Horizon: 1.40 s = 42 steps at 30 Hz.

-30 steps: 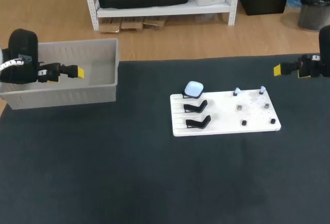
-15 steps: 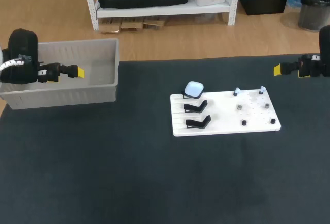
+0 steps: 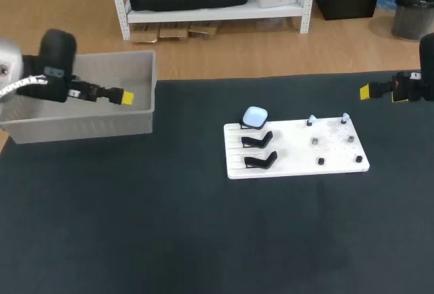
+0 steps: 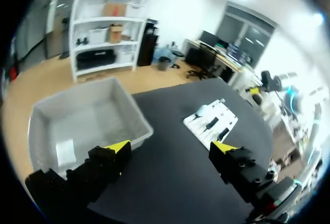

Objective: Pick up each earbud case from the left stands, insert the matching earbuds, close the lid, and place the case in the box.

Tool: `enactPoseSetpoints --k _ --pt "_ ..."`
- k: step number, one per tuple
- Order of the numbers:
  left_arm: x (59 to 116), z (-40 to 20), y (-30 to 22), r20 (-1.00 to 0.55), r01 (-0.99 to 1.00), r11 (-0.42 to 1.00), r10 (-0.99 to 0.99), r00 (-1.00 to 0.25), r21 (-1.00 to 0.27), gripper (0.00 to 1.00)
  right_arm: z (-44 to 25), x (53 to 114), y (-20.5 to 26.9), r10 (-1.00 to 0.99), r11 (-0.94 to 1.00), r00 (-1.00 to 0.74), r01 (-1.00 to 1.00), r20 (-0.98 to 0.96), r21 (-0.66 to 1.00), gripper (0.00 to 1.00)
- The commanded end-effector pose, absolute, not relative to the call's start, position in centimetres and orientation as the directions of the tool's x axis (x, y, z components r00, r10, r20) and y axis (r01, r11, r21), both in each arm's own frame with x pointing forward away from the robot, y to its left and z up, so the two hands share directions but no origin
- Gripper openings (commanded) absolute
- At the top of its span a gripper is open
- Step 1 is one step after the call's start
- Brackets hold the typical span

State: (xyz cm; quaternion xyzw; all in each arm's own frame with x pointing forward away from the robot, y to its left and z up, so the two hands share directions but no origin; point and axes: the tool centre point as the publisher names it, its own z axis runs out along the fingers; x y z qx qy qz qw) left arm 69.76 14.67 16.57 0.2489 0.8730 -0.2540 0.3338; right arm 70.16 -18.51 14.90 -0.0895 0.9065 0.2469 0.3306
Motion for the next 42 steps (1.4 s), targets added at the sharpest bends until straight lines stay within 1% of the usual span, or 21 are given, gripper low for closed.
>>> enactPoseSetpoints --k 1,5,13,17,25,31,42 --pt "71.4 15.9 13.1 -0.734 0.733 0.618 0.351 -0.581 -0.284 1.00 14.9 70.1 -18.5 0.000 0.863 -0.766 -0.325 -0.643 0.388 1.00" --pt "71.9 15.6 11.4 -0.746 0.816 0.531 0.444 -0.497 -0.228 1.00 14.9 70.1 -18.5 0.000 0.863 -0.766 -0.325 -0.643 0.388 1.00" --pt "73.2 15.0 8.3 -0.770 0.920 0.368 0.545 -0.333 -0.137 1.00 14.9 70.1 -18.5 0.000 0.863 -0.766 -0.325 -0.643 0.388 1.00" --pt "74.0 14.5 6.9 -0.790 0.951 0.295 0.559 -0.253 -0.096 1.00 14.9 70.1 -18.5 0.000 0.863 -0.766 -0.325 -0.643 0.388 1.00" --pt "75.5 13.6 4.1 -0.808 0.984 0.172 0.575 -0.132 -0.038 1.00 14.9 70.1 -18.5 0.000 0.863 -0.766 -0.325 -0.643 0.388 1.00" --pt "75.8 13.0 2.1 -0.810 0.995 0.100 0.583 -0.068 -0.012 1.00 14.9 70.1 -18.5 0.000 0.863 -0.766 -0.325 -0.643 0.388 1.00" --pt "76.0 10.2 -0.9 -0.826 0.999 0.042 0.563 -0.028 -0.005 1.00 14.9 70.1 -18.5 0.000 0.863 -0.766 -0.325 -0.643 0.388 1.00"
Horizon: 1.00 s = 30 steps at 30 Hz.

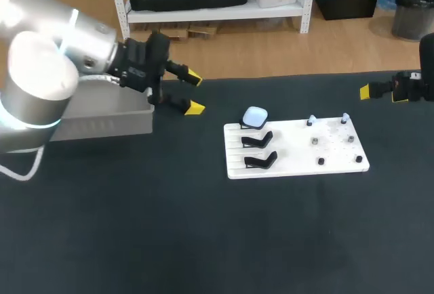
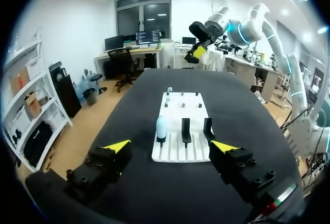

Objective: Pick up each earbud case from the left stands, insert the matching earbuds, close the lid, and place the case in the box.

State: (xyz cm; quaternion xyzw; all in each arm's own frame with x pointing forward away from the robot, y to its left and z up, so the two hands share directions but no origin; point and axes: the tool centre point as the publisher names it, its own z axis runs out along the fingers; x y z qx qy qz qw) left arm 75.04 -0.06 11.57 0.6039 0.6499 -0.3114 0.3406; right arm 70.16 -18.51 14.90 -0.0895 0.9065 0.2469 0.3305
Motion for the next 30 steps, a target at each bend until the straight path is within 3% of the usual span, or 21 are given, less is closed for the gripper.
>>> enactPoseSetpoints --k 1,8,13,17,18,20,24,26,30 --pt "76.0 9.9 -1.1 -0.829 0.999 0.038 0.559 -0.027 -0.007 1.00 14.9 70.1 -18.5 0.000 0.863 -0.766 -0.325 -0.643 0.388 1.00" --pt "76.8 8.3 -2.7 -0.842 1.000 0.029 0.539 -0.016 -0.001 1.00 14.9 70.1 -18.5 0.000 0.863 -0.766 -0.325 -0.643 0.388 1.00" --pt "77.7 6.6 -4.0 -0.840 0.999 0.030 0.543 -0.005 0.014 0.93 14.9 70.1 -18.5 0.000 0.863 -0.766 -0.325 -0.643 0.388 1.00" --pt "78.8 5.9 -4.7 -0.846 0.999 0.037 0.533 -0.020 -0.001 0.80 14.9 70.1 -18.5 0.000 0.863 -0.766 -0.325 -0.643 0.388 1.00" --pt "78.9 5.8 -4.9 -0.847 0.999 0.036 0.531 -0.019 0.001 0.69 14.9 70.1 -18.5 0.000 0.863 -0.766 -0.325 -0.643 0.388 1.00" --pt "79.2 5.6 -5.2 -0.849 0.999 0.035 0.528 -0.018 0.001 0.61 14.9 70.1 -18.5 0.000 0.863 -0.766 -0.325 -0.643 0.388 1.00" --pt "79.4 5.2 -5.7 -0.854 1.000 0.020 0.520 -0.022 -0.014 0.65 14.9 70.1 -18.5 0.000 0.863 -0.766 -0.325 -0.643 0.388 1.00" --pt "79.2 4.8 -6.0 -0.853 1.000 0.002 0.521 -0.020 -0.022 0.72 14.9 70.1 -18.5 0.000 0.863 -0.766 -0.325 -0.643 0.388 1.00" --pt "79.1 4.3 -6.6 -0.856 0.999 -0.008 0.517 -0.027 -0.037 0.60 14.9 70.1 -18.5 0.000 0.863 -0.766 -0.325 -0.643 0.388 1.00"
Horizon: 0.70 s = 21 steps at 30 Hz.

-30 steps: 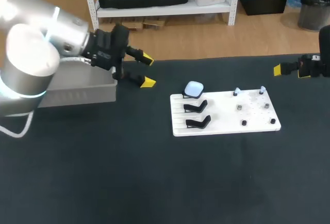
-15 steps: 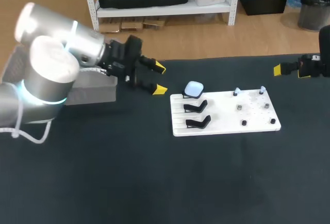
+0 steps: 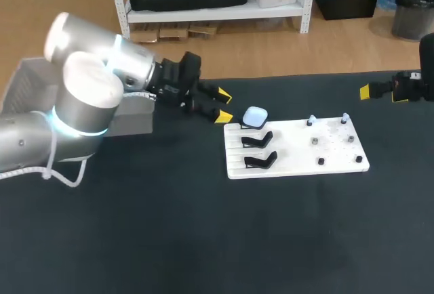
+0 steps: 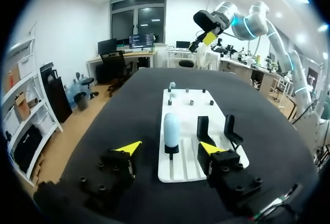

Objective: Pick up each earbud case from the left stands, insert the matching earbuds, close the lid, and place the case in the box.

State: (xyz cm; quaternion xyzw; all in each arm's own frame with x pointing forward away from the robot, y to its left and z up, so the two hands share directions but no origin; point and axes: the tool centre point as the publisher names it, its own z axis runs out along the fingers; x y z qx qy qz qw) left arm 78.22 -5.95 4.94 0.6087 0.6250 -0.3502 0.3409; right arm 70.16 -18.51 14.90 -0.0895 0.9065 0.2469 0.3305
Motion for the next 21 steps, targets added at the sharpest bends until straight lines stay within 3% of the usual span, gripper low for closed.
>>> enactPoseSetpoints --k 1,7,21 --pt "79.1 4.2 -6.7 -0.857 0.999 -0.008 0.514 -0.031 -0.041 0.62 14.9 70.1 -18.5 0.000 0.863 -0.766 -0.325 -0.643 0.388 1.00" --pt "78.8 3.5 -7.4 -0.864 0.998 -0.019 0.501 -0.041 -0.059 0.64 14.9 70.1 -18.5 0.000 0.863 -0.766 -0.325 -0.643 0.388 1.00" --pt "79.0 2.6 -8.8 -0.879 0.998 -0.034 0.476 -0.037 -0.060 0.60 14.9 70.1 -18.5 0.000 0.863 -0.766 -0.325 -0.643 0.388 1.00"
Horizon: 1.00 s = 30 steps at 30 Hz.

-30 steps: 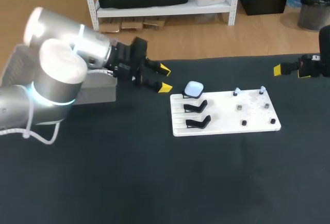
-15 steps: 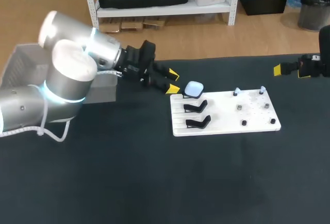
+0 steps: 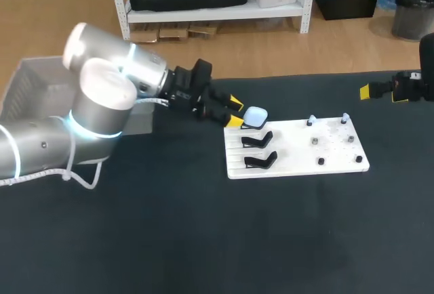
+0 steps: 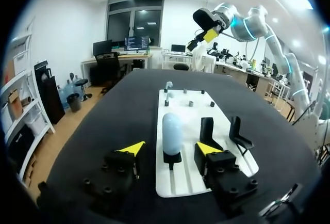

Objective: Pick up each earbud case from the left stands, insert the matching earbuds, close the lid, and place the case in the box.

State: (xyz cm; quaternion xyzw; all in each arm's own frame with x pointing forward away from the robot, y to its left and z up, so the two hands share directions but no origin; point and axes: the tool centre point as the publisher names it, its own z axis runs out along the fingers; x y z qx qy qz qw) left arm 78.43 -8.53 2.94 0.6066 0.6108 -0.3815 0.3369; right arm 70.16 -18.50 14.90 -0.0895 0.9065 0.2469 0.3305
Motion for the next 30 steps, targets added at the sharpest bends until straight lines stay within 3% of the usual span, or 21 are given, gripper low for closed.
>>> enactPoseSetpoints --k 1,30 --pt "79.1 2.5 -8.9 -0.879 0.998 -0.033 0.474 -0.039 -0.062 0.60 14.9 70.1 -18.5 0.000 0.863 -0.766 -0.325 -0.643 0.388 1.00" --pt "78.6 1.6 -11.3 -0.897 0.995 -0.060 0.438 -0.049 -0.083 0.53 14.9 70.1 -18.5 0.000 0.863 -0.766 -0.325 -0.643 0.388 1.00"
